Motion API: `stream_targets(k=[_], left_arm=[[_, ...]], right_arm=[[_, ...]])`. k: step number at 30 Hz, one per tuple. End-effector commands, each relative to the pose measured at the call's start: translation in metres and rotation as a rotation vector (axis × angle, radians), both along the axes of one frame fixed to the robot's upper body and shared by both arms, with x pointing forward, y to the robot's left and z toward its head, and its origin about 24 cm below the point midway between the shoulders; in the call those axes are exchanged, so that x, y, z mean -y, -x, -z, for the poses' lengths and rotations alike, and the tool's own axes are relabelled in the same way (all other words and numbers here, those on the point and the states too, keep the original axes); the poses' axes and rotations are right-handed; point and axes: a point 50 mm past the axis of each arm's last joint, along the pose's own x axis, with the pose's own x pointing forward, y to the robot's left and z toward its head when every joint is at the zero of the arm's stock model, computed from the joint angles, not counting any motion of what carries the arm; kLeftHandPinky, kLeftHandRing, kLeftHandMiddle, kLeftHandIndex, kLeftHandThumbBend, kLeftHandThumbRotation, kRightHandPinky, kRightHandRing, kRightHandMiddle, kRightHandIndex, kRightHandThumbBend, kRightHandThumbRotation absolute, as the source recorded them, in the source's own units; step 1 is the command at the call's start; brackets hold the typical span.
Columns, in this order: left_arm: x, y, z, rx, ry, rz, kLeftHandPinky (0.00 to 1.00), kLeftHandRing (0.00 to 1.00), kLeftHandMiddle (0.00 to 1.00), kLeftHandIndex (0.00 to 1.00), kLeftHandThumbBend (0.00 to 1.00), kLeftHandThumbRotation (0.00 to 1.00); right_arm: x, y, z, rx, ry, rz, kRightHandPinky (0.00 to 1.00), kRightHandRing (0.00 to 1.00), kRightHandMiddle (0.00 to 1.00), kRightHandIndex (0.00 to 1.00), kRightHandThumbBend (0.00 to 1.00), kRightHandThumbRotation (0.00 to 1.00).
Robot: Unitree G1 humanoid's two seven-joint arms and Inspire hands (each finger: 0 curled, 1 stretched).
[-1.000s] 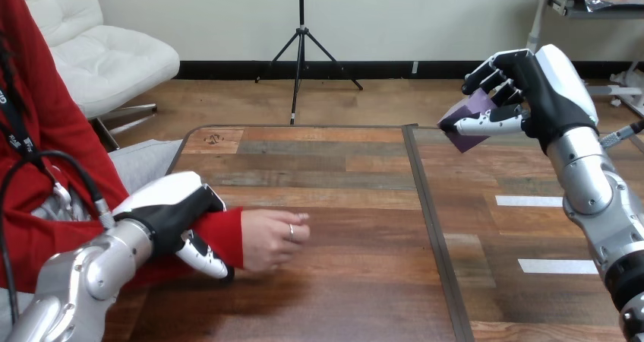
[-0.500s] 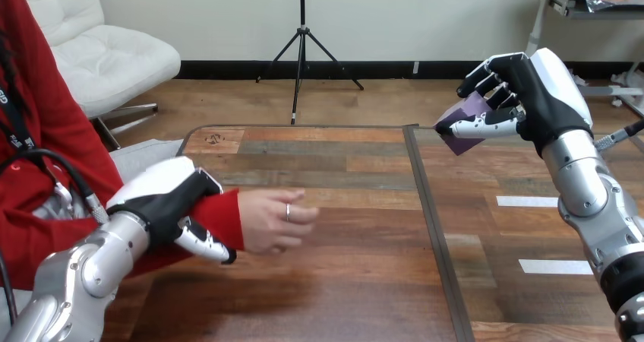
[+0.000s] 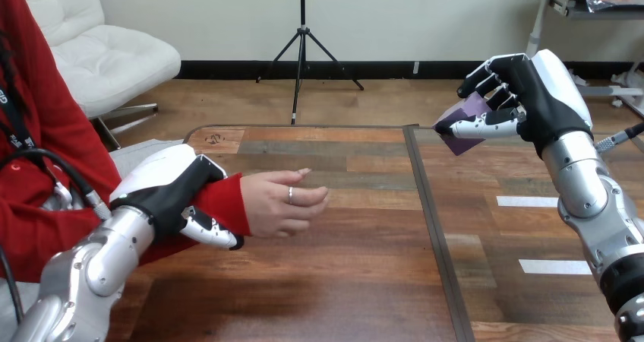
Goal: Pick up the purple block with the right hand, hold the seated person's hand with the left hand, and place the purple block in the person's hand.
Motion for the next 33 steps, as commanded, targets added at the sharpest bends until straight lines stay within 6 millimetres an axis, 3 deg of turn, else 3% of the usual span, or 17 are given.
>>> stream_targets(k=[1, 33], left_arm=[[0.043, -0.027, -0.093, 0.404, 0.137, 0.138, 0.17, 0.23, 0.33, 0.35, 0.67, 0.0], [0.086, -0.04, -0.096, 0.387, 0.204, 0.218, 0.18, 0.25, 0.35, 0.36, 0.65, 0.0]], right_arm=[[-0.007, -0.006, -0.021, 0.102, -0.061, -0.005, 0.38, 0.41, 0.46, 0.47, 0.78, 0.0], [-0.017, -0.007, -0.023, 0.117, -0.074, -0.026, 0.39, 0.42, 0.47, 0.48, 0.78, 0.0]])
